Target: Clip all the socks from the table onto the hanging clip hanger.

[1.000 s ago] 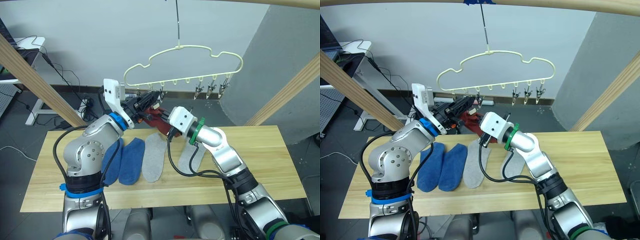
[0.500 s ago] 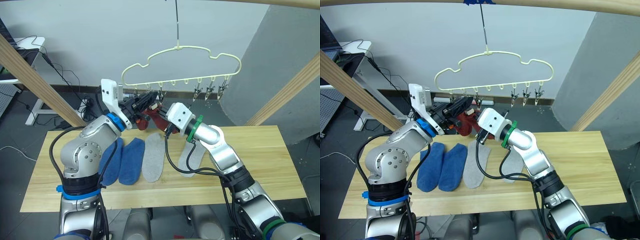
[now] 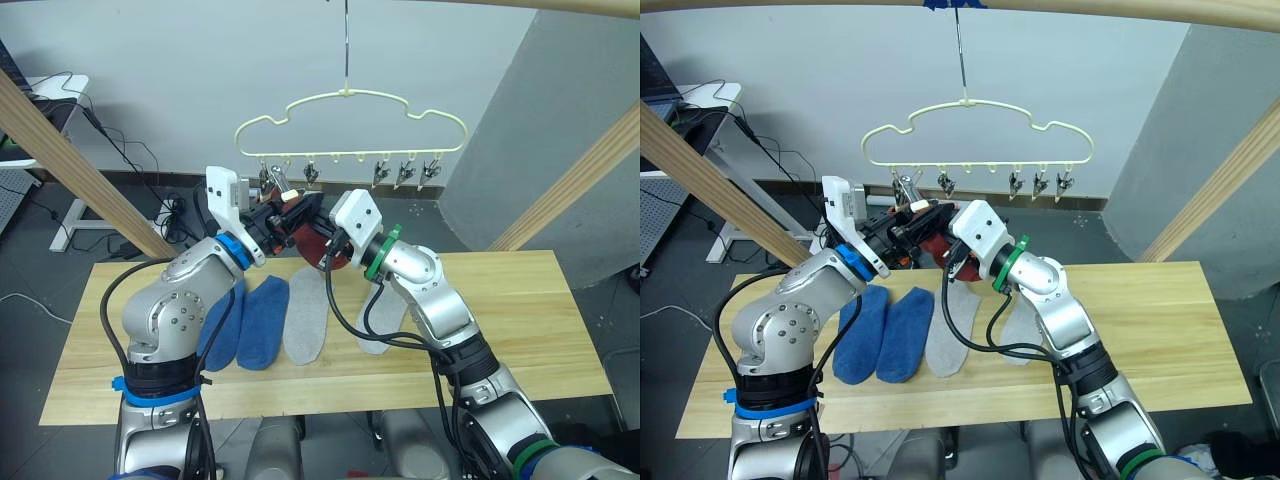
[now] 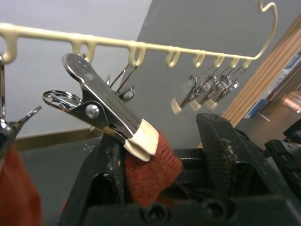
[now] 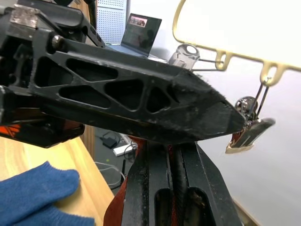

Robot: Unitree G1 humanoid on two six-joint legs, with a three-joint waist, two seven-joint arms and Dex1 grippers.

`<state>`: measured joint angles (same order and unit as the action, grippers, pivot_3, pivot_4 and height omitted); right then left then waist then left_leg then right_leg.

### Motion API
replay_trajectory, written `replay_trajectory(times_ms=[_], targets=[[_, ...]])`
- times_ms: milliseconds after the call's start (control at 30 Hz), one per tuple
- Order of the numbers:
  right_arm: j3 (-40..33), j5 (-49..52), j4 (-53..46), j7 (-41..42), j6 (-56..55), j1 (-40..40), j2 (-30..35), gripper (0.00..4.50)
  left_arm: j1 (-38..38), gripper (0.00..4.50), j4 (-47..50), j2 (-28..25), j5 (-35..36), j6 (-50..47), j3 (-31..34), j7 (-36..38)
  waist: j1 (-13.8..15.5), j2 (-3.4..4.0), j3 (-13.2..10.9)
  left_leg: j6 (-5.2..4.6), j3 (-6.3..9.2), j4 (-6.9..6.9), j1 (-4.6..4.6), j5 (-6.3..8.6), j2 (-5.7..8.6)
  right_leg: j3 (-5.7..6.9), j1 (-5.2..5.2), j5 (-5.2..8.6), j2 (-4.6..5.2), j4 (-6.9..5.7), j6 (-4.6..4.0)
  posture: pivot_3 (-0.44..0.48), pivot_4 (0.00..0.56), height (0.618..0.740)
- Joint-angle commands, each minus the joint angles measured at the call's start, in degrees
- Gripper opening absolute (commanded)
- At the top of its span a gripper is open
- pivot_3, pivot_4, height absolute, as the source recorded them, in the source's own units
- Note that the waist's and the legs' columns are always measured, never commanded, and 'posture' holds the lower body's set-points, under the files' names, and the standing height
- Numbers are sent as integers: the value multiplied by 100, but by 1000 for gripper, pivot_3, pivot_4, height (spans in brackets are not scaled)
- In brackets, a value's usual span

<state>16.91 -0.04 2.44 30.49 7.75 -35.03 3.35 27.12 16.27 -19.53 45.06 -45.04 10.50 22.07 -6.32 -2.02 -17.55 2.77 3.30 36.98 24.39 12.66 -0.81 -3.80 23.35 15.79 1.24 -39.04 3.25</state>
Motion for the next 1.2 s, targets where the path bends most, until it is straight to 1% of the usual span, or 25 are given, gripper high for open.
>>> replay_trajectory(times_ms=[33,233,400,500,600,800,933,1100,1200], targets=[[-35,126,-298,46,18,-97,-40,0,-93,2382,338,-117,143,-47,60,70,-4,0,0,0,0,0,0,0,0,0,0,0,0,0,0,-163,273,740],[21,86,-282,85,271,-10,30,0,-279,2382,451,-410,365,-229,207,166,-8,0,0,0,0,-1,0,0,-1,0,0,0,0,0,0,-156,271,740],[-9,155,-314,71,483,34,-1,0,-259,2382,414,-481,518,-317,265,165,1,0,0,0,1,1,0,0,0,0,0,0,1,0,0,-151,270,740],[-21,176,-351,62,609,46,8,690,-274,2416,420,-503,521,-305,252,168,2,0,0,0,1,0,0,0,-1,1,0,0,0,0,0,-150,269,740],[99,65,-435,139,676,53,148,1665,-330,2416,451,-541,499,-287,245,192,1,0,0,0,2,0,0,0,-1,1,0,0,0,0,0,-151,268,740],[220,7,-762,241,848,244,419,1665,-458,2416,523,-700,333,-142,175,285,1,0,1,0,1,-1,0,0,0,1,0,0,0,0,0,-151,269,740],[122,123,-1210,375,1110,489,752,1665,-645,2416,657,-806,21,130,35,413,7,0,1,0,1,0,0,0,0,-2,0,0,1,1,0,-150,269,740],[-196,445,-2112,665,1574,873,1367,1665,-989,2416,895,-734,-834,960,-330,384,28,-1,1,0,1,-1,0,0,0,-1,-1,0,2,4,0,-156,269,740],[-575,728,-2636,824,1897,1115,1792,1665,-1214,2416,997,-472,-1475,1636,-626,163,34,0,2,0,-2,0,0,0,1,-4,-1,0,3,4,0,-164,267,740]])
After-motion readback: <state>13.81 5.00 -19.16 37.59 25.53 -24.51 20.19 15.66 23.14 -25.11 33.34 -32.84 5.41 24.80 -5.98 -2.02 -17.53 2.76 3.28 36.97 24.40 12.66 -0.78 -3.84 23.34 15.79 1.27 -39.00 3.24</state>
